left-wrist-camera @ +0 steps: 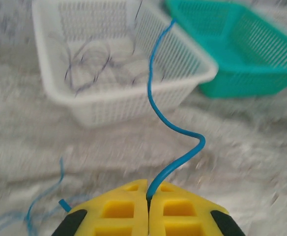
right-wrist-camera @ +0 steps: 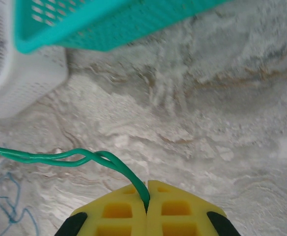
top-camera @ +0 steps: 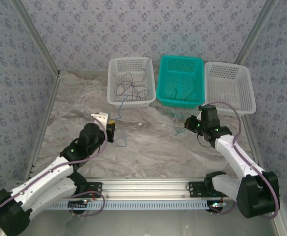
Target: Untangle the cables
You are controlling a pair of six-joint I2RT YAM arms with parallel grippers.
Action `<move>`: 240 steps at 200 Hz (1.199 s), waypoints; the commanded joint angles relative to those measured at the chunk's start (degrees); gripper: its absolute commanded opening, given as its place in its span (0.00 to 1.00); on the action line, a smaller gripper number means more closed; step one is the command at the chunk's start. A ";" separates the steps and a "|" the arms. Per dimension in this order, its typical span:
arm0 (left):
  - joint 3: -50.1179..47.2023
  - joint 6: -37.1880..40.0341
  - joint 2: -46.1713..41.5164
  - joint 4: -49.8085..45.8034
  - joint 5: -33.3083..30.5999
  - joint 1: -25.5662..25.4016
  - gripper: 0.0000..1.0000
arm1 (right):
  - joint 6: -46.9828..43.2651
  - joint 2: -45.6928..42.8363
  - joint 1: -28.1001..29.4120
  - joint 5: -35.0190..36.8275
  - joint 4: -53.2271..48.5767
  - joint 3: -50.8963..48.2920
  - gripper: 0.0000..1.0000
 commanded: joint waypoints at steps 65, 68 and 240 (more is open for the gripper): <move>0.61 -12.63 -6.19 -6.67 0.45 0.18 0.69 | 2.95 7.16 5.23 0.21 9.34 12.70 0.00; 0.49 -12.93 -6.81 -4.85 1.71 0.24 0.69 | 3.34 7.29 5.76 0.17 9.72 12.71 0.00; 22.78 -20.76 34.07 18.75 31.08 -5.70 0.68 | 15.03 12.29 14.20 -5.53 9.63 19.03 0.00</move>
